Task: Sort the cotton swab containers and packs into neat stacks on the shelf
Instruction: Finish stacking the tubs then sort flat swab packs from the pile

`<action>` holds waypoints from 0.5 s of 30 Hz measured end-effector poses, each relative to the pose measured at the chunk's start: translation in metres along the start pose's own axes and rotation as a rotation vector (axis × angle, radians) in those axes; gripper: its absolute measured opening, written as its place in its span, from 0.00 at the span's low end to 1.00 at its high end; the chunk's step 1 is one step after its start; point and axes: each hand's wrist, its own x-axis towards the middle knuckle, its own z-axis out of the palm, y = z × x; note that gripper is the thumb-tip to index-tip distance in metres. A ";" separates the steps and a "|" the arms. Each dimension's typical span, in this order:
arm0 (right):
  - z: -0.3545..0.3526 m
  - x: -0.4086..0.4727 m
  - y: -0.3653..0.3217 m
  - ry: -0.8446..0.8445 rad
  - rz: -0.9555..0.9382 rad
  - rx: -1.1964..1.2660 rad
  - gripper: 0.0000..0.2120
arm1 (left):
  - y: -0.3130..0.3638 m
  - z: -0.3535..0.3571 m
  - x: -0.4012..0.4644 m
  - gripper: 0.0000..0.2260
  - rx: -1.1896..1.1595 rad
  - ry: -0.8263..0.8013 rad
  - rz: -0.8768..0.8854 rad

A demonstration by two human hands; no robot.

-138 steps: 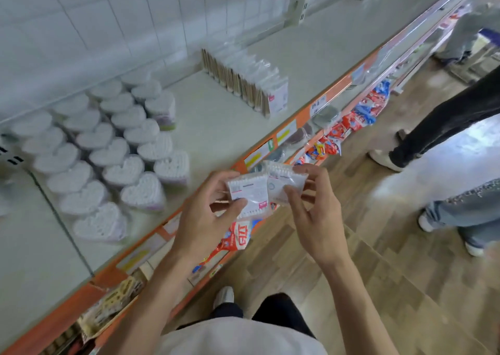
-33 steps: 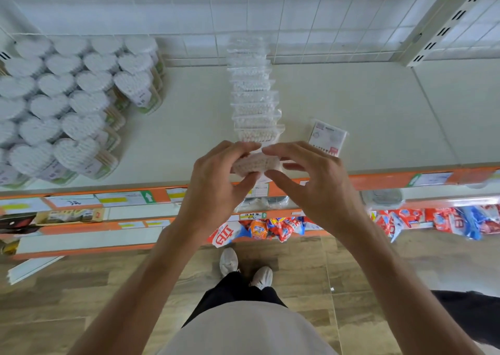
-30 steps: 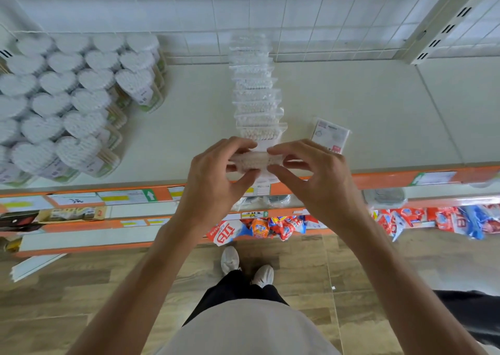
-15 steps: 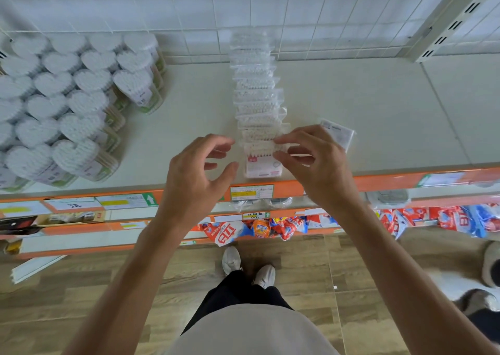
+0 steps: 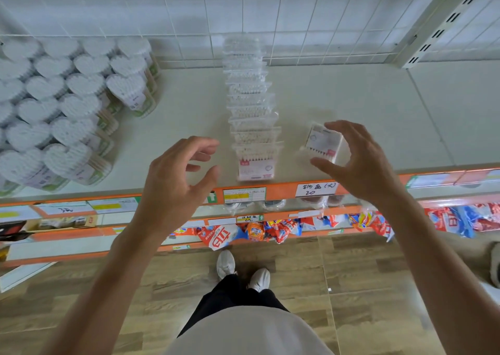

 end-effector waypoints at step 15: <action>-0.015 -0.050 -0.052 0.325 -0.186 0.124 0.36 | 0.058 0.023 0.027 0.19 0.001 -0.124 0.241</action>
